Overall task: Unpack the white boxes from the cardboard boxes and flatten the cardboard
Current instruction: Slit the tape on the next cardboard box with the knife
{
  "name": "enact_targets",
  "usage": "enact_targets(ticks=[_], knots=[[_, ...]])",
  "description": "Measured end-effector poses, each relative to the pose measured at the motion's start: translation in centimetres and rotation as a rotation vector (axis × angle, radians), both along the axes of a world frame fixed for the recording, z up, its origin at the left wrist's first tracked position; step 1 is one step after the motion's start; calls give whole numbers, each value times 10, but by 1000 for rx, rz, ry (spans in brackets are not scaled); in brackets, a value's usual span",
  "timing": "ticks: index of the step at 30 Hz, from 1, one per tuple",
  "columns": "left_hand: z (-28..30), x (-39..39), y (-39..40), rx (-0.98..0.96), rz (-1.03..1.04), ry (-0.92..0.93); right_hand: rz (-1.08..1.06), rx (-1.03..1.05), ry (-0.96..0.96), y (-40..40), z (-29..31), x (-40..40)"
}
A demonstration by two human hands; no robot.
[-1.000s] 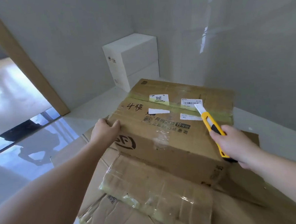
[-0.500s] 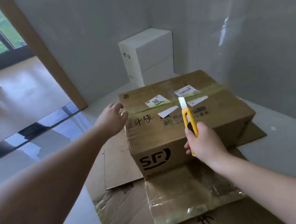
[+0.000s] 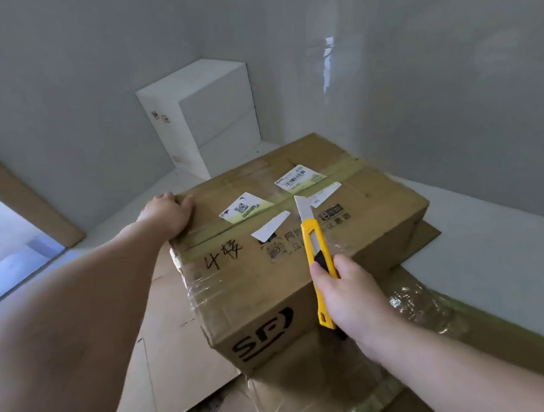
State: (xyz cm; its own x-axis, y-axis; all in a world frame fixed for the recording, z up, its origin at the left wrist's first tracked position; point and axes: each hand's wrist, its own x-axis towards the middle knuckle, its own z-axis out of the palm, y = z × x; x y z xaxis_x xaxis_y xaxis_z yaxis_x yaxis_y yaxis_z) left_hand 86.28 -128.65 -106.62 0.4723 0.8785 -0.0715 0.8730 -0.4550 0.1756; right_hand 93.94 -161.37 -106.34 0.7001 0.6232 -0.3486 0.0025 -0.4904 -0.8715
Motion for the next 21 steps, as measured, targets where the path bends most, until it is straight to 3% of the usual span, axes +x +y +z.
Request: enact_targets(ticks=[7, 12, 14, 17, 19, 21], knots=[[-5, -24, -13, 79, 63, 56, -39, -32, -96, 28, -4, 5], [-5, -88, -65, 63, 220, -35, -19, 42, -356, 58, 16, 61], [-4, -116, -100, 44, 91, -67, 39, 83, -413, 63, 29, 74], [6, -131, -155, -88, -324, -63, 34, 189, -408, 59, 44, 78], [7, -118, -178, -182, -492, -41, -4, 240, -382, 45, 50, 78], [7, -92, -187, -17, -515, -20, -46, 268, -352, 21, 47, 83]])
